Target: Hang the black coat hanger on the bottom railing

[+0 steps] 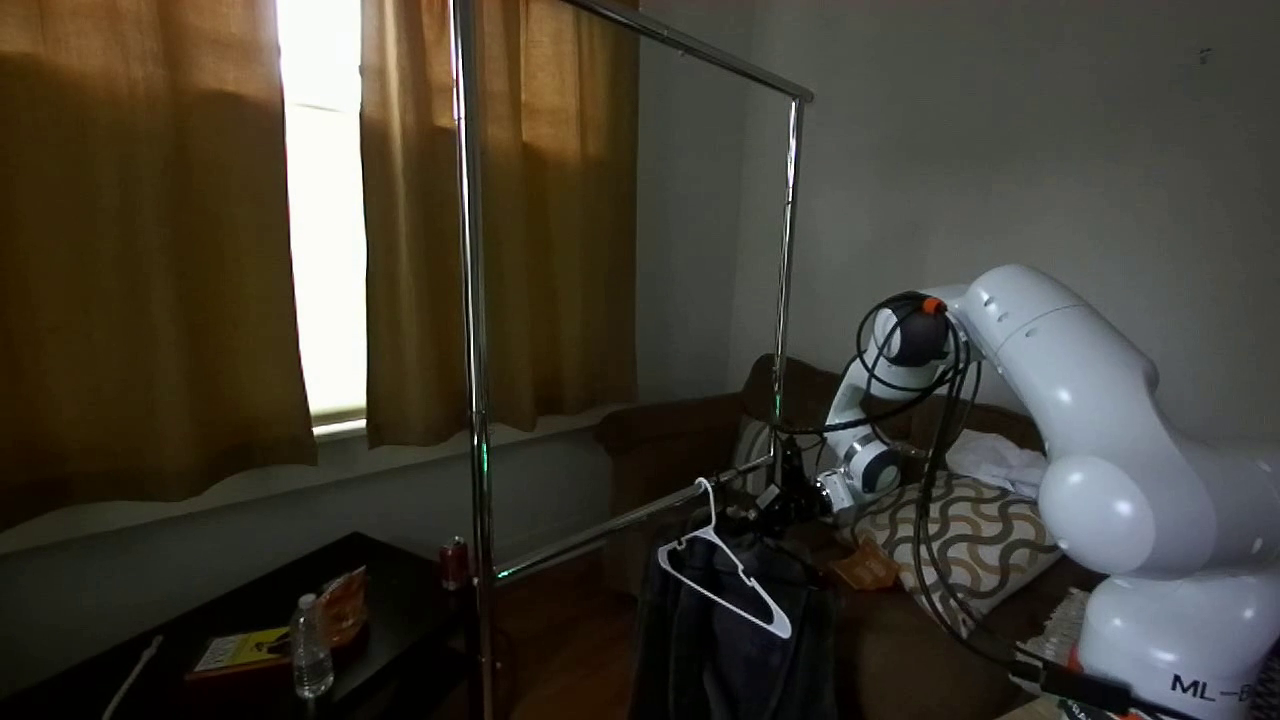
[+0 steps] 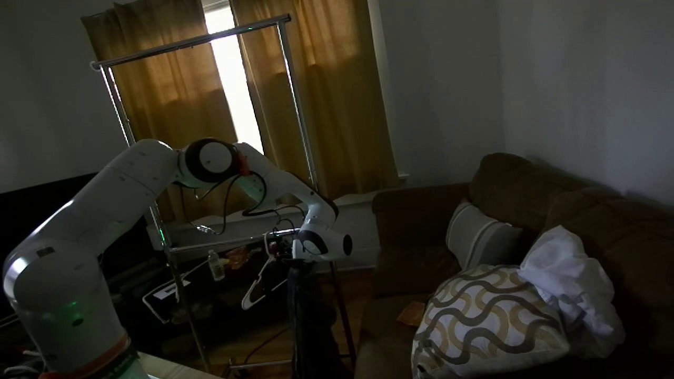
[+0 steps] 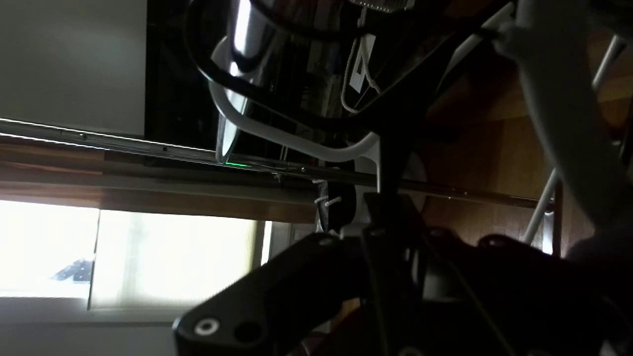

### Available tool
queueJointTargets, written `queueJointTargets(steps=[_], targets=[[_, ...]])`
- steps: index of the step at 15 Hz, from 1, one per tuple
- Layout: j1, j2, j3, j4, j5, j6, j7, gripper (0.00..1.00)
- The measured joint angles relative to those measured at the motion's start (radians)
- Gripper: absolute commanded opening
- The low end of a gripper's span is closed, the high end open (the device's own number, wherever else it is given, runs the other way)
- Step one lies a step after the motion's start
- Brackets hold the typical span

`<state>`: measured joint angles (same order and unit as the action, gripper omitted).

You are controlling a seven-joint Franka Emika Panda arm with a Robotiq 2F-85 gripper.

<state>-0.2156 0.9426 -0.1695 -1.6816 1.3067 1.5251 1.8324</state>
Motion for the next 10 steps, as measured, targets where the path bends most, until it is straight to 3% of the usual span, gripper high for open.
queueJointTargets(steps=[10], targets=[[0.043,0.028,0.035,0.027,0.0,0.0,0.027,0.02]])
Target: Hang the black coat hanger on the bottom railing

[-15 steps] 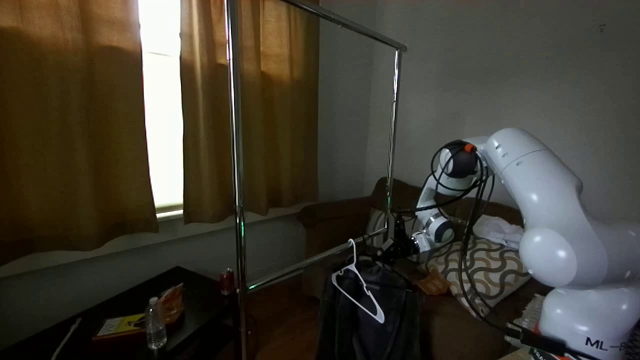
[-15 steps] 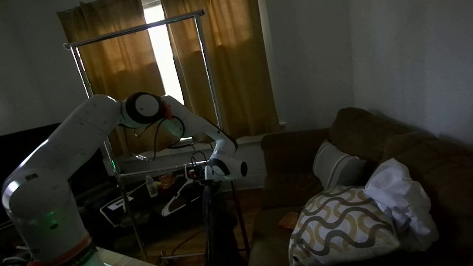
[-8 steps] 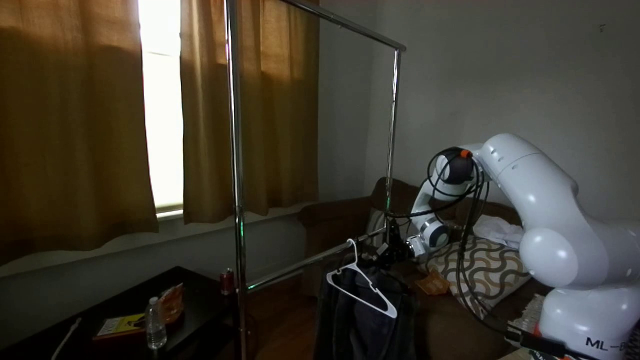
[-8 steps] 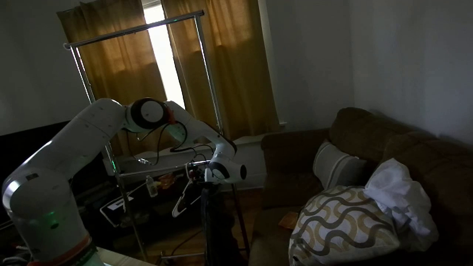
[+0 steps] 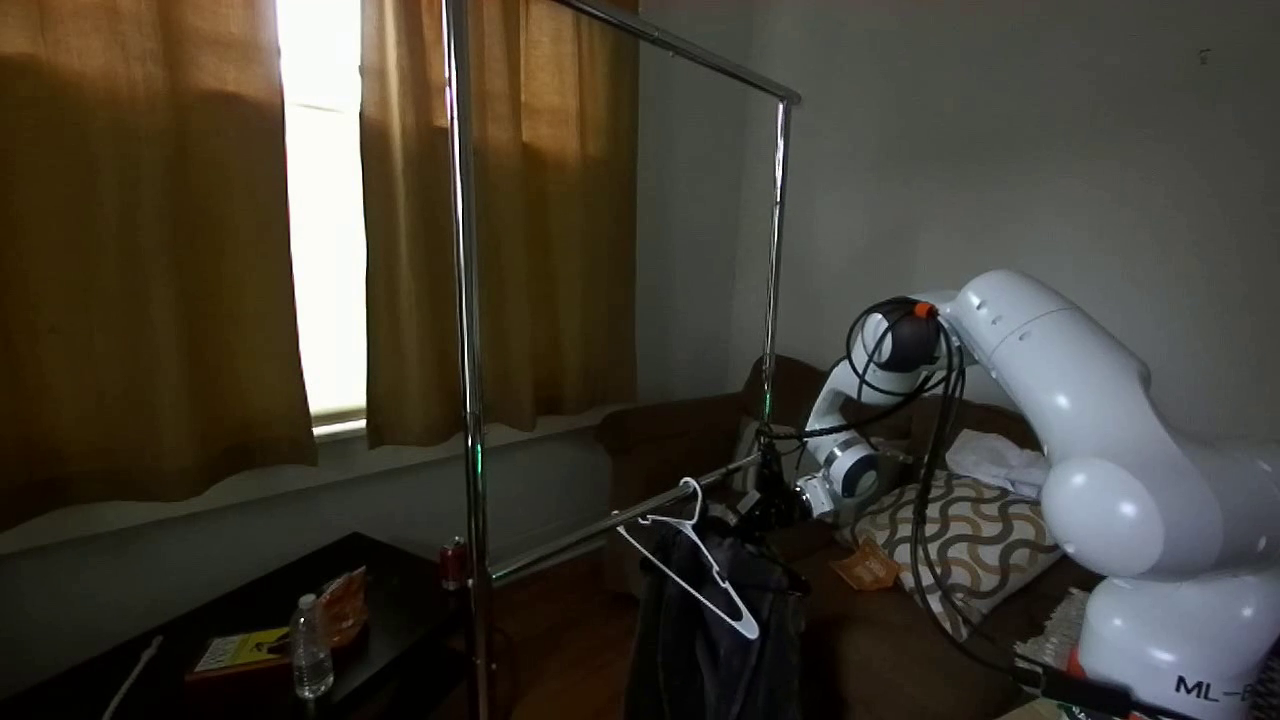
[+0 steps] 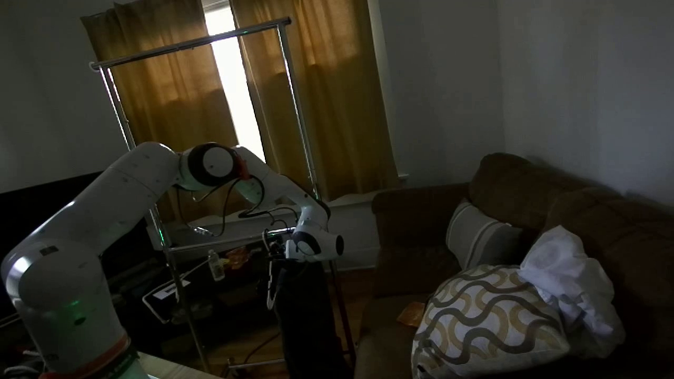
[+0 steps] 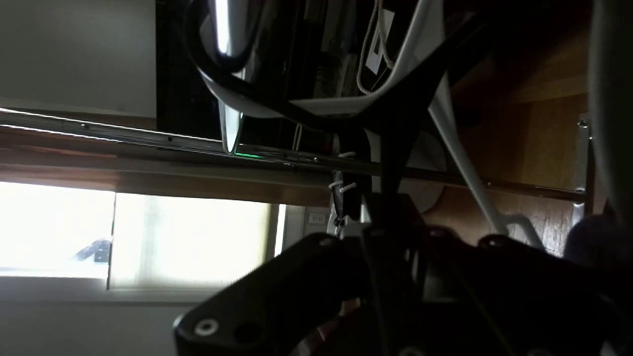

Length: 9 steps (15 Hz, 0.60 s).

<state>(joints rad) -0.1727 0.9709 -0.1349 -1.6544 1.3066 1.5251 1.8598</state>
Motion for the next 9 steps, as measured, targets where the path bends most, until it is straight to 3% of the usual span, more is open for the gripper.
queueJointTargets(steps=[4,5,6,7,9], targets=[[0.015,0.011,0.01,0.007,0.0,0.0,0.003,0.02],[0.019,0.013,0.011,0.007,0.0,0.0,0.003,0.09],[0.022,0.014,0.011,0.007,0.0,0.0,0.003,0.34],[0.023,0.015,0.011,0.008,0.0,0.0,0.003,0.35],[0.023,0.016,0.011,0.008,-0.001,0.0,0.003,0.48]])
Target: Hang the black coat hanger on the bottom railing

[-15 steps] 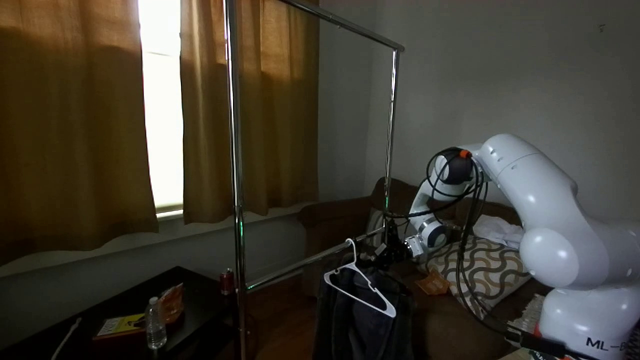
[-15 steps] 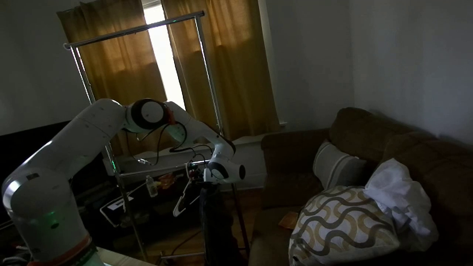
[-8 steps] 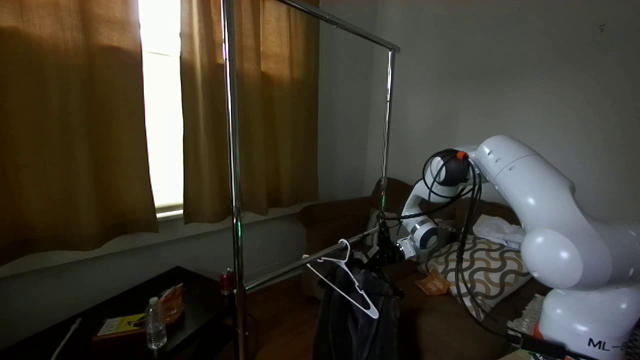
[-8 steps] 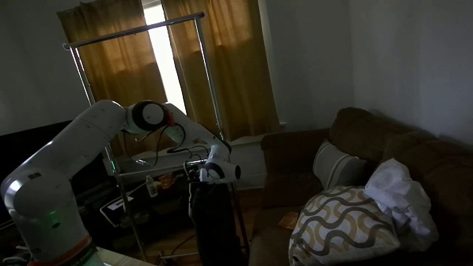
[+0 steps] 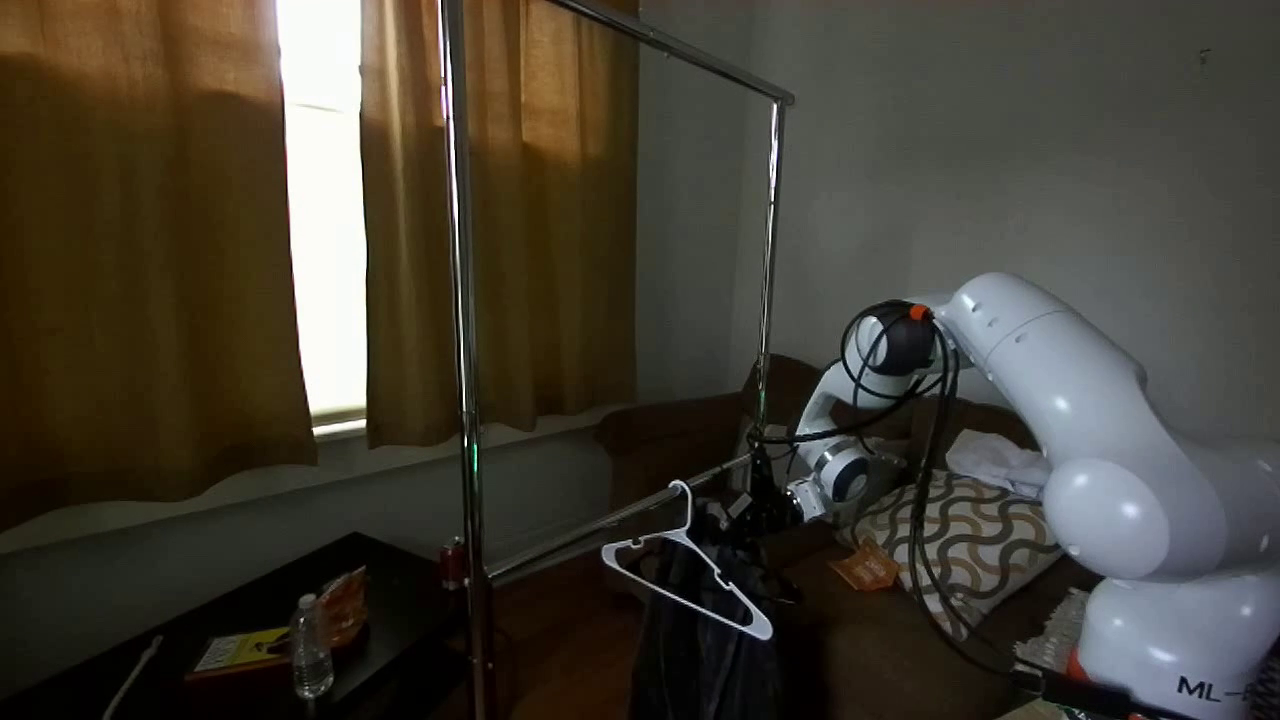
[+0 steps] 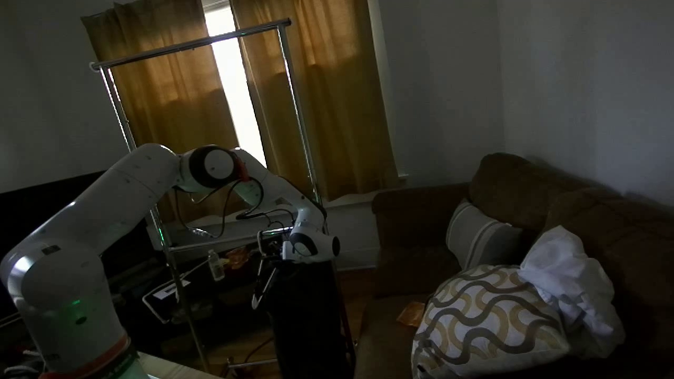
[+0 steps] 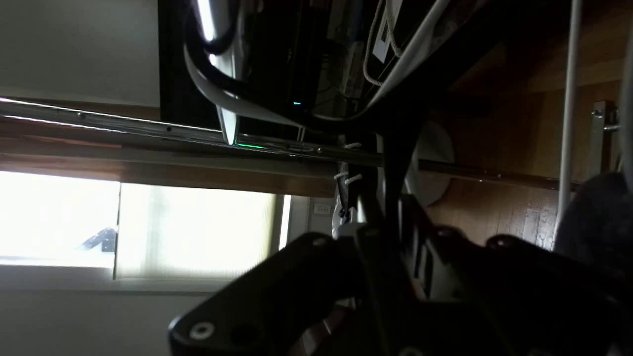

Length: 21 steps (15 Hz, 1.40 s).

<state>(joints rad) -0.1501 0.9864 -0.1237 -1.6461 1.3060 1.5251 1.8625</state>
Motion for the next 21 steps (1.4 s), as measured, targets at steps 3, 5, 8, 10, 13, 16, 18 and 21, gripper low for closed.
queueJointTargets(steps=[3,5,8,10,13,16,18,21], targets=[[0.0,-0.003,-0.001,0.004,-0.003,0.0,-0.008,0.7],[-0.001,-0.009,-0.003,0.004,-0.003,0.0,-0.012,0.85],[-0.003,-0.025,-0.015,0.0,-0.007,0.0,-0.035,1.0],[-0.003,-0.041,-0.032,-0.009,-0.025,0.0,-0.074,1.0],[-0.002,-0.076,-0.062,-0.037,-0.068,0.012,-0.16,1.0],[-0.002,-0.132,-0.086,-0.09,-0.111,0.051,-0.27,1.0],[-0.001,-0.18,-0.096,-0.136,-0.135,0.09,-0.352,1.0],[0.001,-0.268,-0.109,-0.216,-0.17,0.158,-0.48,1.0]])
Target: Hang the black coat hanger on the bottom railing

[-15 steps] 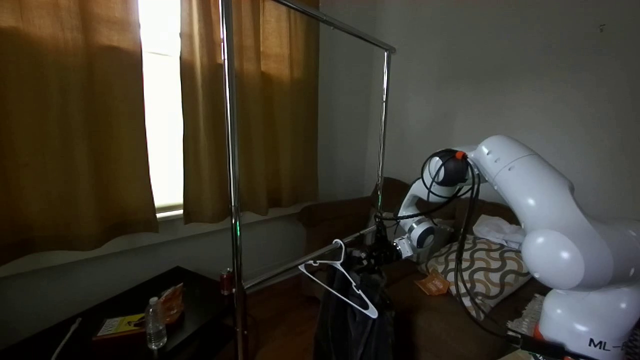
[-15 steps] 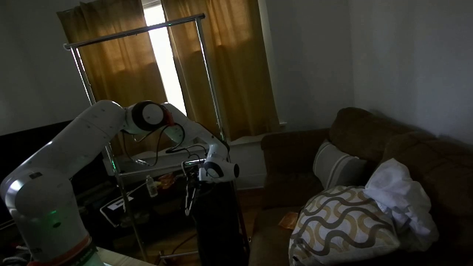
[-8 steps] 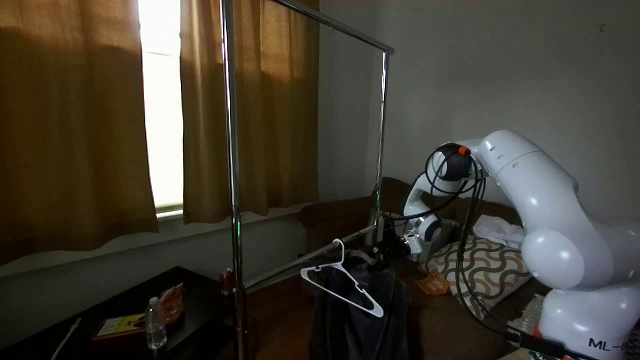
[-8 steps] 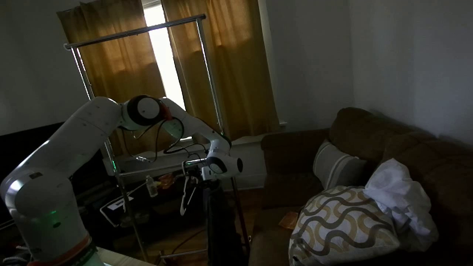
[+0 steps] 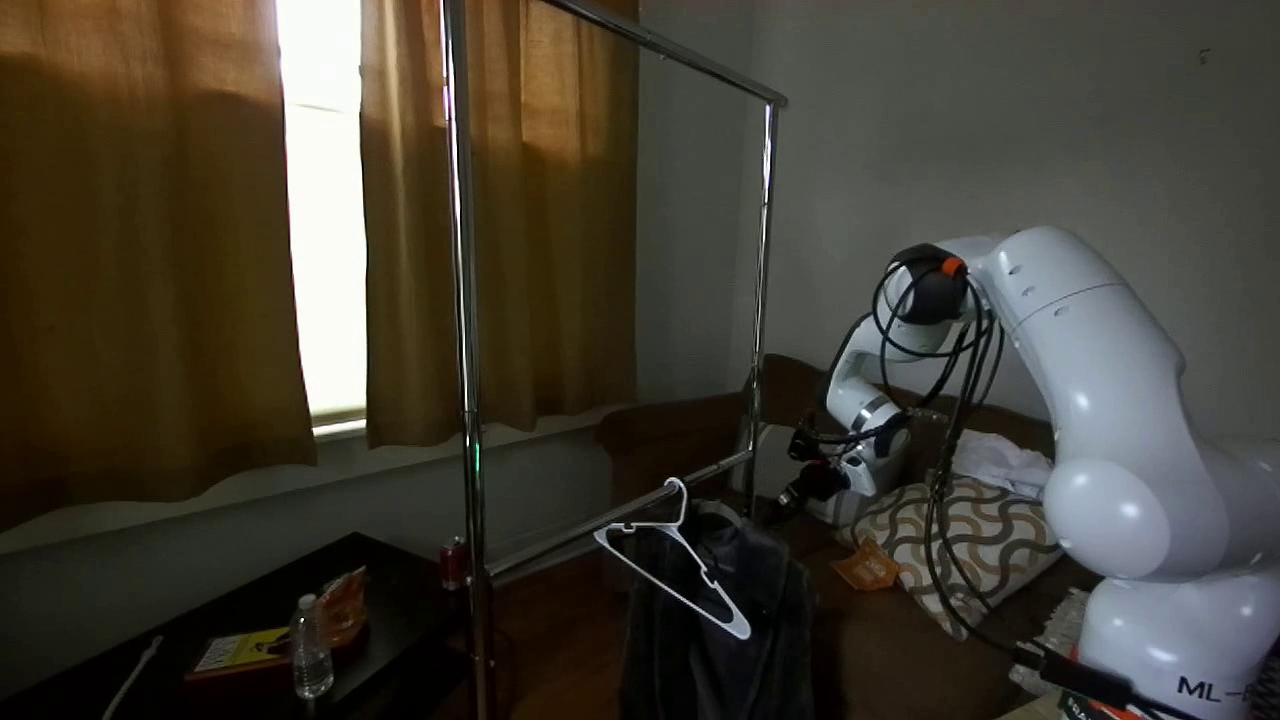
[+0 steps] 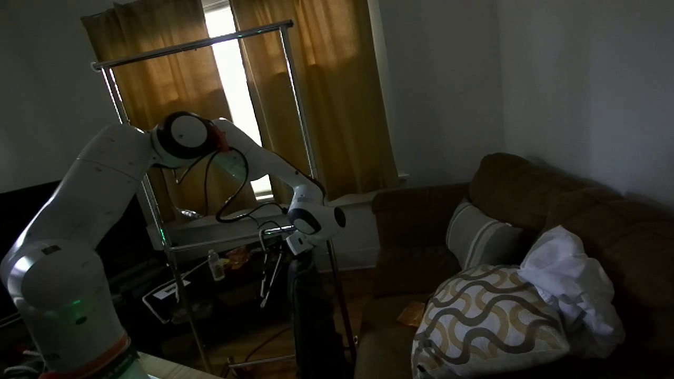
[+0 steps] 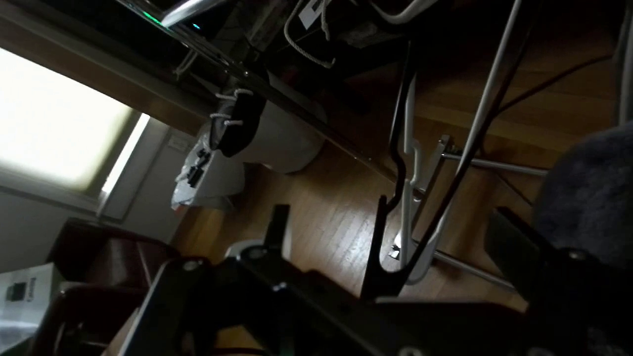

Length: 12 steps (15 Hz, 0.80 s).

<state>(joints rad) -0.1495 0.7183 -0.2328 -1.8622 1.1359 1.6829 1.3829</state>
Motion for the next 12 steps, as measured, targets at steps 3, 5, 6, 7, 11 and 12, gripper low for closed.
queueJointTargets(steps=[3,5,6,7,11,12], targets=[[0.003,-0.098,-0.01,-0.081,-0.04,0.07,-0.119,1.0],[0.005,-0.163,-0.014,-0.131,-0.082,0.109,-0.192,1.0],[0.005,-0.197,-0.015,-0.154,-0.109,0.126,-0.227,1.0],[0.005,-0.228,-0.016,-0.175,-0.138,0.139,-0.26,1.0],[0.005,-0.337,-0.02,-0.235,-0.272,0.157,-0.382,1.0],[0.005,-0.36,-0.02,-0.245,-0.308,0.162,-0.408,1.0]])
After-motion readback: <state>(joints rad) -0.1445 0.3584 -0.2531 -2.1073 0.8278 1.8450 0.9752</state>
